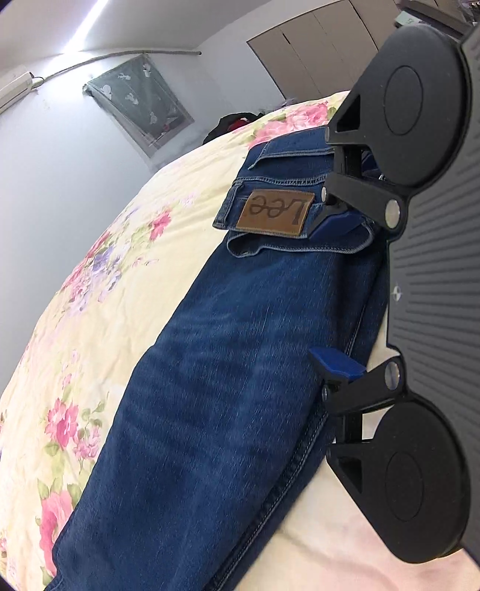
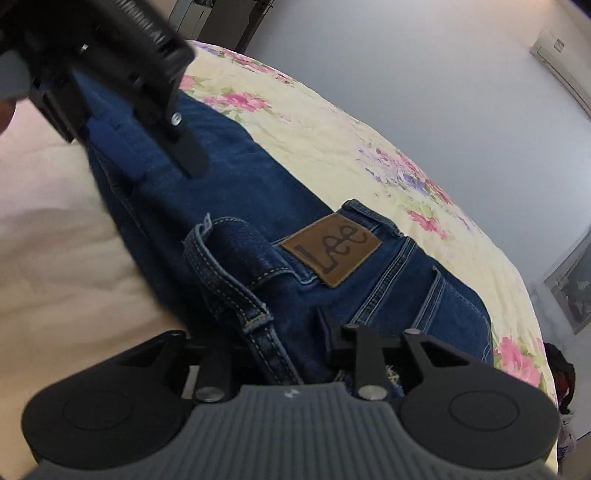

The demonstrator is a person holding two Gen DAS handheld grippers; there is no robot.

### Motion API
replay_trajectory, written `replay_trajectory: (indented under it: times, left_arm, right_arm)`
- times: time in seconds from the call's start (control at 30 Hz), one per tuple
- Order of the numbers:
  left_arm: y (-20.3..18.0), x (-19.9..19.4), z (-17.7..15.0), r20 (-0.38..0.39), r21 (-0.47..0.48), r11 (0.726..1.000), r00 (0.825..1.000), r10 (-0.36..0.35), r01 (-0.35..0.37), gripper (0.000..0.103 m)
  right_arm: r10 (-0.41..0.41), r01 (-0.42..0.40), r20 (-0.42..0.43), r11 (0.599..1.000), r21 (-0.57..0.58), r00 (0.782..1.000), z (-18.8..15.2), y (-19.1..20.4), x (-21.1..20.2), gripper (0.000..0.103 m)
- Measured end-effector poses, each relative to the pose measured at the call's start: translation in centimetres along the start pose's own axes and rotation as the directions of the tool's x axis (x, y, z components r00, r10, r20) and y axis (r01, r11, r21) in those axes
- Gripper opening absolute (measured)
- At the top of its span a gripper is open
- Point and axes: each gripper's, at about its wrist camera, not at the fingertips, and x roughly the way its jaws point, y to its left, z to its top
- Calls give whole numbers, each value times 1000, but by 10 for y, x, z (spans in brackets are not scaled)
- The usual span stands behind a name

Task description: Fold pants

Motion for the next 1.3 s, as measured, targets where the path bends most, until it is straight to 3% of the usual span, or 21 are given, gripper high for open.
replay_trajectory:
  times: [0.1,0.2,0.3,0.37,0.43,0.53,0.6,0.7,0.77,0.93,1.1,1.3]
  left_arm:
    - [-4,0,0,0,42,999,1000,-2,2,77]
    - [-11,1,-3,-9,51,998,999,-33,33,78]
    - [-17,7,-6,-28,60,996,998,-61,62,79]
    - [-24,10,-9,-34,78,995,997,-67,70,80]
    - [-30,17,-12,-48,74,995,997,-61,65,81]
    - [-36,32,-16,-96,53,997,994,-49,54,81]
    - [-42,41,-22,-115,71,996,993,-38,47,81]
    - [-45,56,-29,-160,41,999,987,-24,31,81]
    - [-45,62,-32,-159,24,1000,987,-4,8,81]
    - [-47,52,-29,-163,32,999,987,1,5,76]
    - [-15,-4,-9,-89,56,998,995,45,-40,76]
    - [61,-73,14,-2,-11,985,985,170,-170,82]
  right_arm:
    - [39,-39,-11,999,24,999,3,2,-8,50]
    - [131,-130,2,988,87,991,2,-4,-31,65]
    - [200,-205,44,949,238,979,-7,-21,-57,63]
    - [221,-242,99,880,408,970,-15,-43,-69,62]
    - [146,-200,140,801,564,979,-29,-67,-77,45]
    - [-18,-39,72,707,706,997,-52,-88,-75,41]
    - [-67,53,-10,676,735,998,-62,-94,-67,41]
    - [39,53,-107,676,735,993,-75,-91,-44,37]
    - [56,54,-122,668,742,991,-81,-88,-42,37]
    - [35,53,-103,666,744,994,-81,-87,-48,38]
    - [4,1,-5,681,732,1000,-71,-91,-51,41]
    - [18,-62,78,784,618,997,-48,-68,-60,42]
